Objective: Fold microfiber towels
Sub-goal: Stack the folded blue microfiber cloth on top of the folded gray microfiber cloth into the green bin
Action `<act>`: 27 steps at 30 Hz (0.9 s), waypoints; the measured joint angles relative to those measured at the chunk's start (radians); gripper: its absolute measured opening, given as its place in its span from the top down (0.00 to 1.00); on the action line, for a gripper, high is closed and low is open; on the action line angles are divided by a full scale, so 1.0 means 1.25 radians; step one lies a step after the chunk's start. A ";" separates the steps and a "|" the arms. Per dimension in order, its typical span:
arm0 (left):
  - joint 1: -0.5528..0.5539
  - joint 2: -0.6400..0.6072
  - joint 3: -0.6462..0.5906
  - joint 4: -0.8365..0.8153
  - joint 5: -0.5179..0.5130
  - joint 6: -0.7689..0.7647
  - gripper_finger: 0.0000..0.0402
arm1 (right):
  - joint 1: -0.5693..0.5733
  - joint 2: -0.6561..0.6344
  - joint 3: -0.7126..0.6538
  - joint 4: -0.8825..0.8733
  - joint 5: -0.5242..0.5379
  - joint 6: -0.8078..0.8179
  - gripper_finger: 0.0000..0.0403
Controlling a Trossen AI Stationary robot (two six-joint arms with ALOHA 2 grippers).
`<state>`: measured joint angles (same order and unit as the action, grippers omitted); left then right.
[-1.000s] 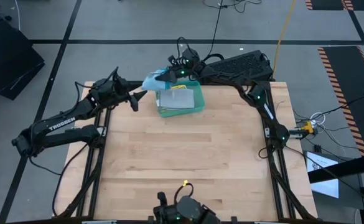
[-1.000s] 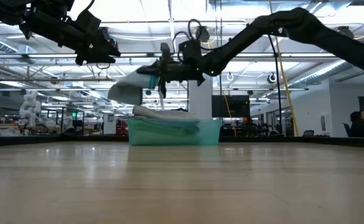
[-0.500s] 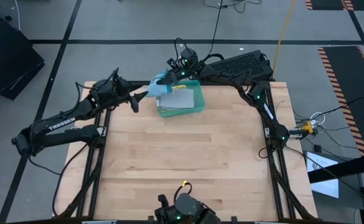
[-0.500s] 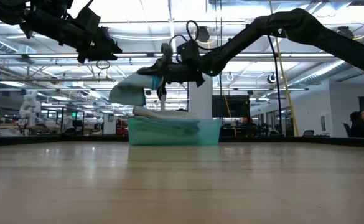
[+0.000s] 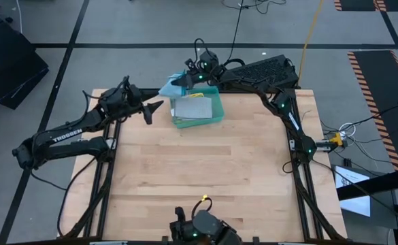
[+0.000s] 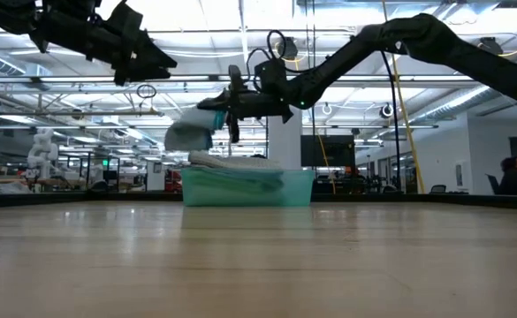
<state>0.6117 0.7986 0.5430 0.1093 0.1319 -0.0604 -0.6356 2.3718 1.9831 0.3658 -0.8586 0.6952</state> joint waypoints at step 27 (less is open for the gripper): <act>-0.089 0.000 0.000 -0.007 -0.001 -0.022 0.43 | 0.003 0.000 0.000 -0.303 -0.260 -0.040 0.97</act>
<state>0.5000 0.7990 0.5430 0.1007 0.1306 -0.0874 -0.6316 2.3718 1.9827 -0.0130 -1.1836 0.6455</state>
